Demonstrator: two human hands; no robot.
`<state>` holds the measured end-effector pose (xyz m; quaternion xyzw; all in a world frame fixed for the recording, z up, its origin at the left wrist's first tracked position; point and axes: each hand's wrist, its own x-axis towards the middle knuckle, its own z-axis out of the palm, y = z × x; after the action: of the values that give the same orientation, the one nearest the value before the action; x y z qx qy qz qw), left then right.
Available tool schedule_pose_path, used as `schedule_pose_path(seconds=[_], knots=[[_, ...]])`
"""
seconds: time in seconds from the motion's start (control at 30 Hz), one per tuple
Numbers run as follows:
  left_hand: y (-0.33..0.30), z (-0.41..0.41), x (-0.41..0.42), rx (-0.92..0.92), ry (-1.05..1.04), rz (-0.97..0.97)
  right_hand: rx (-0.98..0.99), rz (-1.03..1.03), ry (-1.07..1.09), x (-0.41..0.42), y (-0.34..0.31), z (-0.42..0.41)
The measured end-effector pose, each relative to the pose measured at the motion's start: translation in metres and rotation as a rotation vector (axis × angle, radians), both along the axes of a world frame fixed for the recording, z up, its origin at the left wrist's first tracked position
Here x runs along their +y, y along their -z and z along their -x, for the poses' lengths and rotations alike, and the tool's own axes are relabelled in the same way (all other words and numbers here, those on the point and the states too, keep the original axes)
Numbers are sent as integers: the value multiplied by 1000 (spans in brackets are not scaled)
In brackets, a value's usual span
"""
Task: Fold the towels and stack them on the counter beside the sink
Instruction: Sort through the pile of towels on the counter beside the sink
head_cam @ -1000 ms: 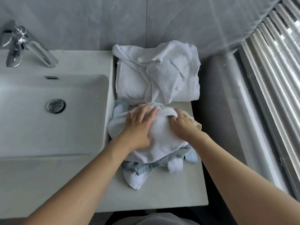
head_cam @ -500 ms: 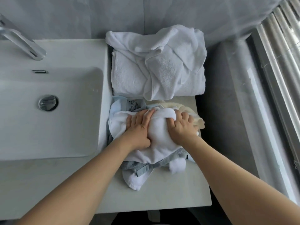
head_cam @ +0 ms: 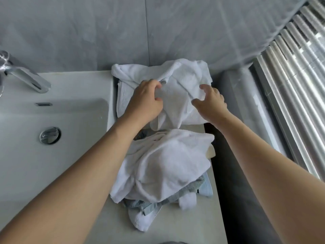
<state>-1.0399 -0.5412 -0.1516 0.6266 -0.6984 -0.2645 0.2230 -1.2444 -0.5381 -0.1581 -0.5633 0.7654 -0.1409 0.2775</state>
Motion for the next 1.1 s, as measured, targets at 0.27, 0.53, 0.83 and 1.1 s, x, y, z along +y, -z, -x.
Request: schedule_pose_path(seconds=[0.27, 0.53, 0.83, 1.1], knots=[[13, 17, -85, -266, -46, 16, 60, 30, -24, -49, 17, -1], [-1, 6, -100, 252, -92, 210, 117, 202, -57, -77, 15, -5], [-15, -36, -41, 904, -106, -363, -167, 323, -97, -80, -28, -18], [3, 7, -7, 581, -247, -336, -975, 297, 0, -37, -94, -21]])
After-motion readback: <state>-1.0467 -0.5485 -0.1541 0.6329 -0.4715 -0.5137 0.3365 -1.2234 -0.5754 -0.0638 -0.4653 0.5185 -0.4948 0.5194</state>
